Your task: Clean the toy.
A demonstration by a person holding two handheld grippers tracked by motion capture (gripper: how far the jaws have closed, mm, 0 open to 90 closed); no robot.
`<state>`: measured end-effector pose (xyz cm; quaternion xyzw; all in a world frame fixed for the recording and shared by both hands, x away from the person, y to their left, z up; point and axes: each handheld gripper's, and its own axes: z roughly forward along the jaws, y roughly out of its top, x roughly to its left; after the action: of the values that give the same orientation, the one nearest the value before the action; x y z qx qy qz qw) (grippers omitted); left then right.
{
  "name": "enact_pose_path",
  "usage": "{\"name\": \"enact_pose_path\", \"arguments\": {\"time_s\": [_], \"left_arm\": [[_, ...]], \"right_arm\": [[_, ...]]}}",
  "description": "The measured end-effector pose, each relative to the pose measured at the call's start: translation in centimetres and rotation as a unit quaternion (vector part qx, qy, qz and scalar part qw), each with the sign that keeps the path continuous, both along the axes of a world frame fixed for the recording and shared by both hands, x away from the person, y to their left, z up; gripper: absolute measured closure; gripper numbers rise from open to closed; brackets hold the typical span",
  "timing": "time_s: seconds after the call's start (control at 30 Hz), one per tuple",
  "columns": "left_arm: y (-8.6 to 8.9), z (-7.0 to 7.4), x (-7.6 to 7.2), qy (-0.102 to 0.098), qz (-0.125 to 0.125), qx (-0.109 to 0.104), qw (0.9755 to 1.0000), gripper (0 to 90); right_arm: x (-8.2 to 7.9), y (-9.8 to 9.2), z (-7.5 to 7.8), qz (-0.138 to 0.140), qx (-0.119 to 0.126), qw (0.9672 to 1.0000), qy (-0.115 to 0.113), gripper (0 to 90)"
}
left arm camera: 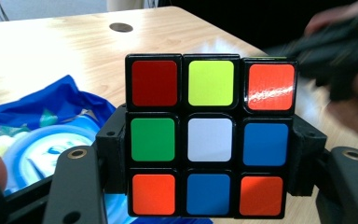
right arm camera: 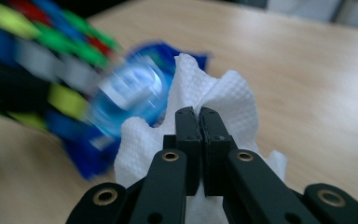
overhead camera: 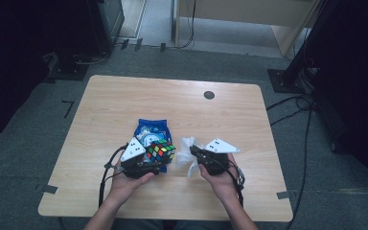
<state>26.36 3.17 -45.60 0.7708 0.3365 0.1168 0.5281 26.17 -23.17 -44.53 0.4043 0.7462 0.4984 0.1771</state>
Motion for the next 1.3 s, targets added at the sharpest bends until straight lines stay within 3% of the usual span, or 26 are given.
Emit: {"name": "enact_pose_path", "arguments": {"time_s": [0.1, 0.27, 0.43, 0.6, 0.67, 0.73, 0.9, 1.0, 1.2, 1.3], "left_arm": [[-1.0, -0.6, -0.4, -0.01, -0.004, 0.012, 0.9999, 33.9], [-2.6, -0.9, -1.2, -0.029, -0.018, 0.021, 0.9992, 33.9], [-3.7, -0.1, -1.7, -0.049, -0.029, 0.008, 0.9984, 33.9], [-4.0, 0.4, -1.9, -0.066, -0.029, 0.016, 0.9973, 34.0], [-4.0, 0.5, -2.1, -0.073, -0.029, 0.018, 0.9967, 34.0], [-3.9, 0.6, -2.1, -0.075, -0.03, 0.02, 0.9965, 34.0], [-3.7, 0.4, -2.0, -0.074, -0.033, 0.014, 0.9966, 34.0], [-3.6, 0.5, -2.0, -0.077, -0.036, 0.01, 0.9963, 34.0], [-3.4, 0.7, -2.5, -0.096, -0.05, 0.012, 0.994, 34.1], [-3.3, 0.7, -2.6, -0.097, -0.049, 0.01, 0.994, 34.1]], "right_arm": [[-1.0, 0.3, 1.8, 0.016, 0.055, 0.9983, -0.014, 88.9], [-2.4, 1.2, 3.4, 0.05, 0.098, 0.9934, -0.033, 88.9], [-3.0, 2.8, 3.3, 0.079, 0.092, 0.992, -0.036, 88.6], [-2.9, 2.5, 3.2, 0.077, 0.111, 0.9902, -0.036, 88.3], [-2.9, 2.3, 3.2, 0.07, 0.107, 0.9908, -0.043, 88.0], [-2.8, 2.1, 3.0, 0.075, 0.12, 0.989, -0.044, 87.8], [-2.7, 2.1, 2.7, 0.073, 0.128, 0.988, -0.047, 87.4], [-2.4, 1.7, 2.4, 0.071, 0.153, 0.9851, -0.034, 87.5], [-1.7, 0.8, 1.8, 0.058, 0.159, 0.9853, -0.019, 87.8], [-1.3, 0.4, 1.4, 0.037, 0.131, 0.9904, -0.024, 87.7]]}}
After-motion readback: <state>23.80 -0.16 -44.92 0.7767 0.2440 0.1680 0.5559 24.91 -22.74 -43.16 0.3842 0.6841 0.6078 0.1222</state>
